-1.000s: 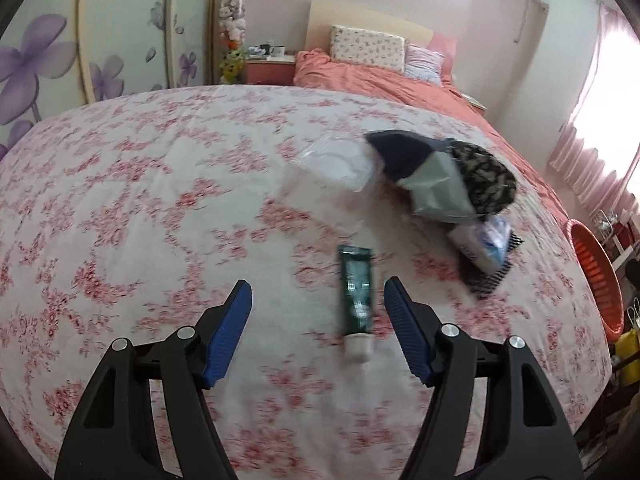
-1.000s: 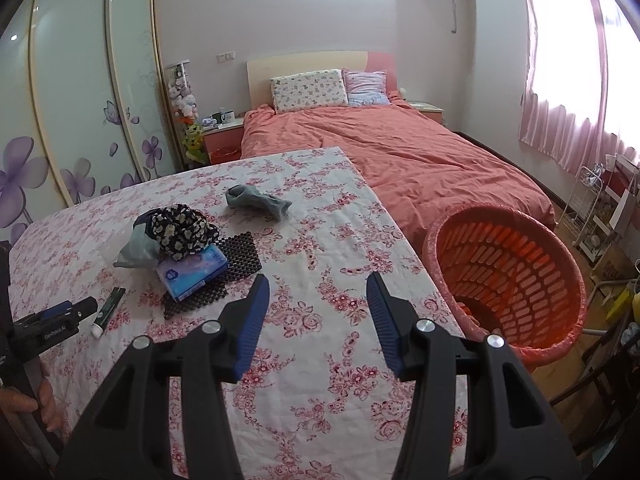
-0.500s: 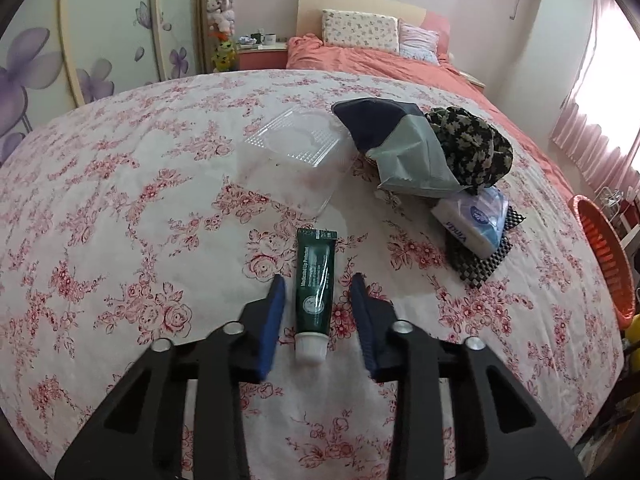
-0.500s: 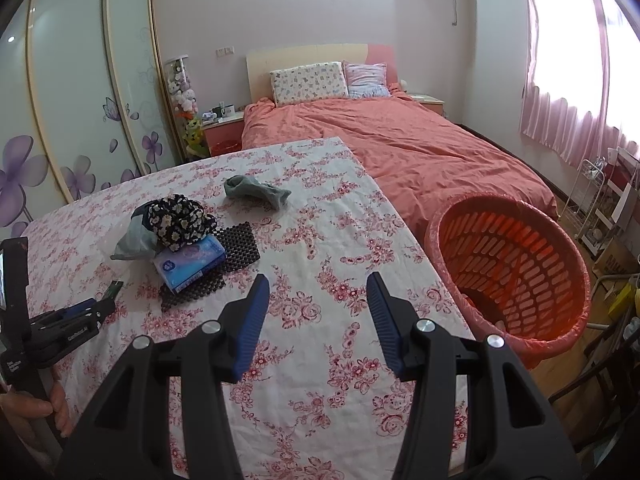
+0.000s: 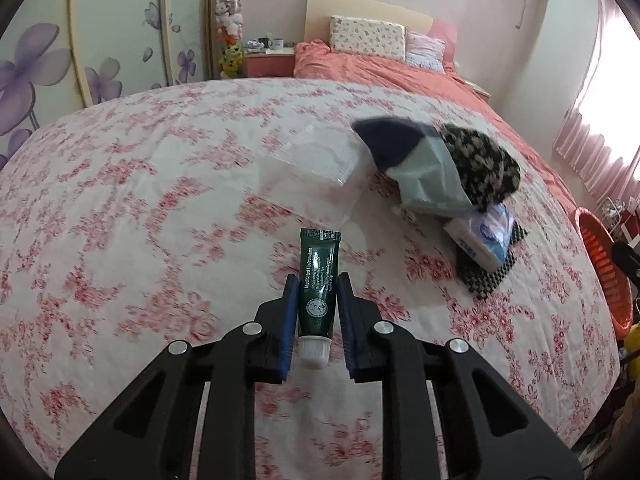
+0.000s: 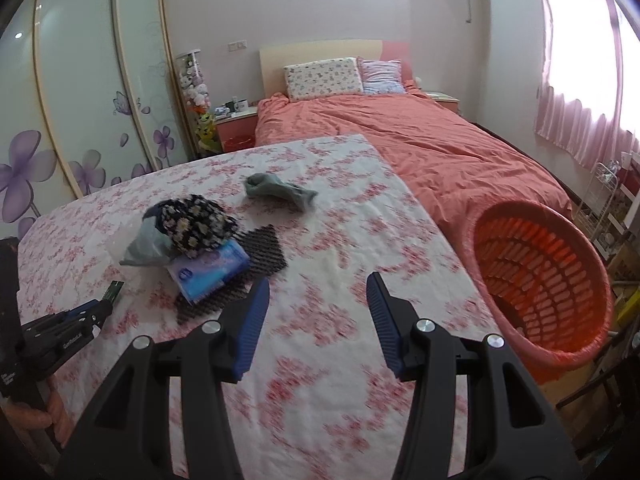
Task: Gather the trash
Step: 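Grasp the black floral cloth with the right gripper while the left holds the tube, then carry tube and floral cloth over the orange basket and open both grippers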
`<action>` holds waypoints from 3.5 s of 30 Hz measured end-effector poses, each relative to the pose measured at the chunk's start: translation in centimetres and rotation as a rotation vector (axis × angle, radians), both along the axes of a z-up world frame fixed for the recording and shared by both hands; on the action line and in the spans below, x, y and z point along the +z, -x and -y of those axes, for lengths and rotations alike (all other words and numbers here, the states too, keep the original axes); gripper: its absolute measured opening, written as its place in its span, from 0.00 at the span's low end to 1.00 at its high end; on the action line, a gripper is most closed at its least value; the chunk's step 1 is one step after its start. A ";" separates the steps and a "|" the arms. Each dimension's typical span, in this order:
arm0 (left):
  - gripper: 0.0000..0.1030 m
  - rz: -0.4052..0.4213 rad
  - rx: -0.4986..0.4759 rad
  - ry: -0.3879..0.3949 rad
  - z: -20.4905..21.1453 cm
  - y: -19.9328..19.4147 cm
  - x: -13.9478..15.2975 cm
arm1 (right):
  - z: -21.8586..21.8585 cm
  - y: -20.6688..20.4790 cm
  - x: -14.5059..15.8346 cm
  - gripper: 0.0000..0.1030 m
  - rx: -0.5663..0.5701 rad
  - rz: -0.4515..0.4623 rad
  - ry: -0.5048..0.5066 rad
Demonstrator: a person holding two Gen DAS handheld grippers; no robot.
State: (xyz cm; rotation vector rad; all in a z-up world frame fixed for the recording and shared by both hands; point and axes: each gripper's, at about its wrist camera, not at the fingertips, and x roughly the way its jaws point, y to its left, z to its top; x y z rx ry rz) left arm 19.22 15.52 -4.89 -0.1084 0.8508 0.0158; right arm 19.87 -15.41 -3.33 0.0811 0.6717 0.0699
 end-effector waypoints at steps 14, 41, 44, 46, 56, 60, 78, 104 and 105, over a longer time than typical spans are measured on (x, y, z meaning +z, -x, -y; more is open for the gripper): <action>0.19 0.047 0.045 0.039 -2.7 -0.5 2.1 | -6.5 -8.0 -0.4 0.49 0.120 -0.036 -0.067; 0.19 0.144 -0.066 0.078 3.0 0.8 6.6 | 1.3 -1.7 4.2 0.03 -0.021 0.137 -0.052; 0.19 0.161 -0.096 0.087 4.4 1.2 7.4 | 3.1 -0.2 4.7 0.03 -0.050 0.150 -0.062; 0.19 0.170 -0.117 0.094 5.3 1.3 7.9 | 4.0 0.6 4.9 0.03 -0.067 0.157 -0.069; 0.19 0.208 -0.234 0.100 11.0 1.9 10.1 | 7.6 3.9 5.4 0.03 -0.141 0.180 -0.082; 0.19 0.228 -0.282 0.098 13.2 2.1 10.9 | 8.9 4.6 5.3 0.03 -0.176 0.185 -0.079; 0.19 0.232 -0.452 0.107 21.4 2.0 10.7 | 16.2 7.1 5.0 0.03 -0.316 0.219 -0.107; 0.19 0.126 -0.677 0.188 33.9 -0.5 7.1 | 27.1 5.7 1.7 0.03 -0.470 0.206 -0.170; 0.19 0.121 -0.681 0.190 34.1 -0.6 6.9 | 27.4 5.5 1.5 0.03 -0.473 0.205 -0.170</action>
